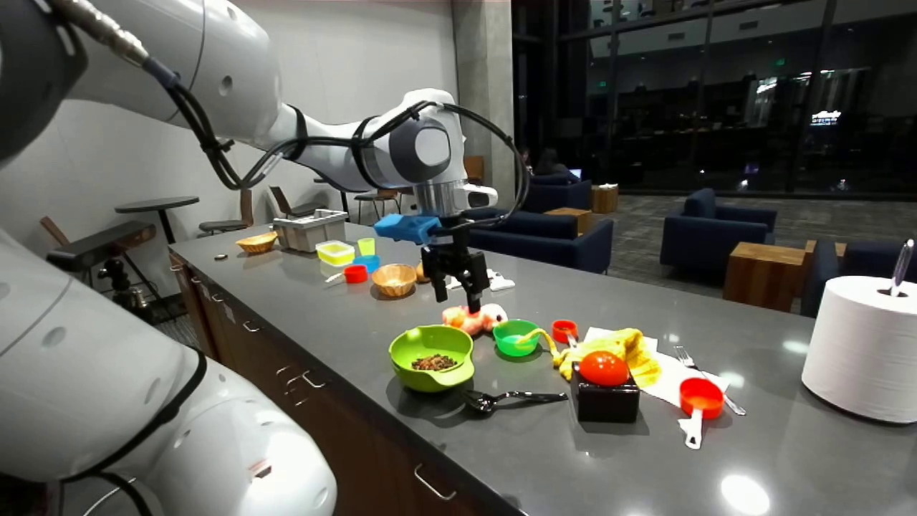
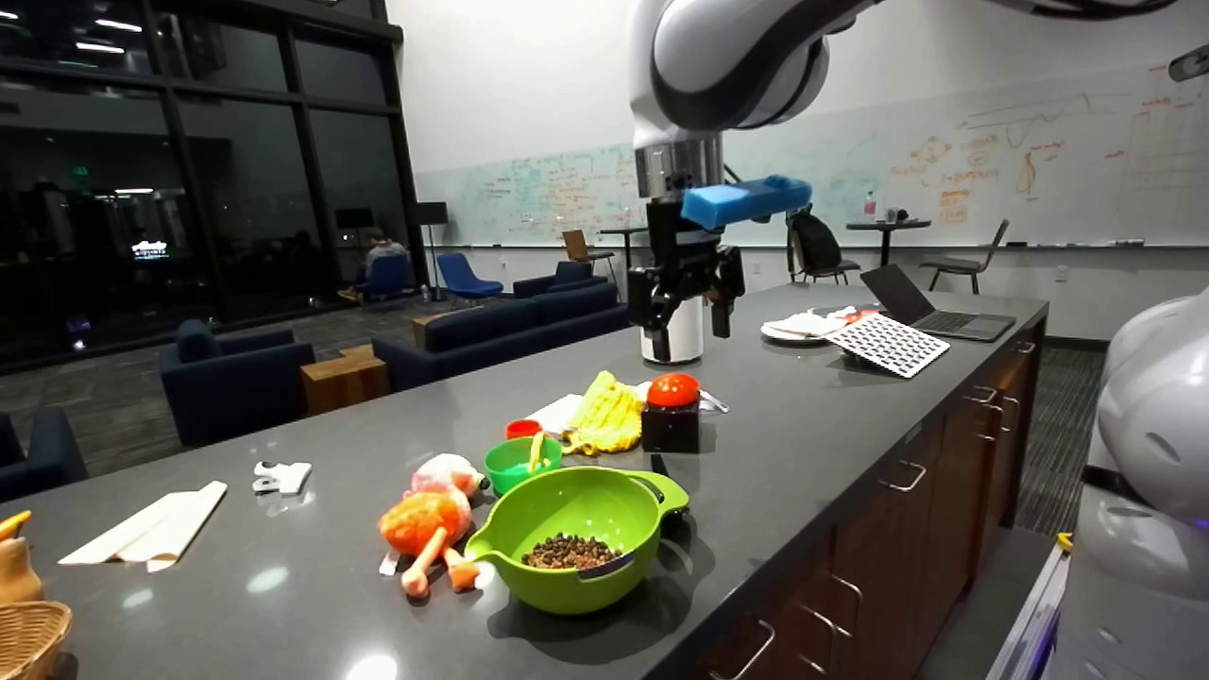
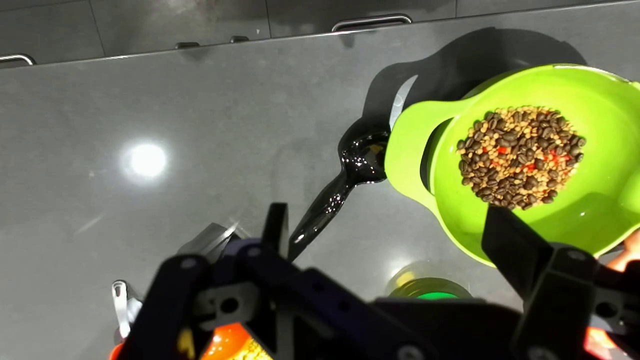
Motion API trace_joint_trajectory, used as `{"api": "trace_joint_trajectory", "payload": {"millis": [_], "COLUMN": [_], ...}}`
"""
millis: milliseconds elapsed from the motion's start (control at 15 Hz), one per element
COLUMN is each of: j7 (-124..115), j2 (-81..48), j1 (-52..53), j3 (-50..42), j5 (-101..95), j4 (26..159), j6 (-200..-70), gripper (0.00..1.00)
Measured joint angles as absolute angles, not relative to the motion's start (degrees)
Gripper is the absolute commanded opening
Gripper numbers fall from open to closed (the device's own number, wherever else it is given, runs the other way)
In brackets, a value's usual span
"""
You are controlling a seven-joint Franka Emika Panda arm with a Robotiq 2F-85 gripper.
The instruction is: Press on the red button
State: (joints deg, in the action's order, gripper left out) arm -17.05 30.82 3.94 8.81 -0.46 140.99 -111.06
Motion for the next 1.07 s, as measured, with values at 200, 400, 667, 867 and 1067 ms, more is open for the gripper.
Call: {"api": "trace_joint_trajectory", "payload": {"millis": [200, 400, 667, 867, 1067], "j7": [-17.05, -17.08, -14.15, -8.43, -3.28], "j2": [30.72, 30.55, 29.99, 29.08, 27.56], "j1": [3.94, 3.92, 3.92, 3.94, 3.93], "j3": [8.87, 8.87, 8.11, 6.54, 4.48], "j5": [-0.46, -0.46, -0.46, -0.46, -0.46], "j4": [140.94, 140.95, 140.72, 139.76, 138.15], "j6": [-111.04, -111.04, -111.04, -111.05, -111.10], "gripper": [1.00, 1.00, 1.00, 1.00, 1.00]}}
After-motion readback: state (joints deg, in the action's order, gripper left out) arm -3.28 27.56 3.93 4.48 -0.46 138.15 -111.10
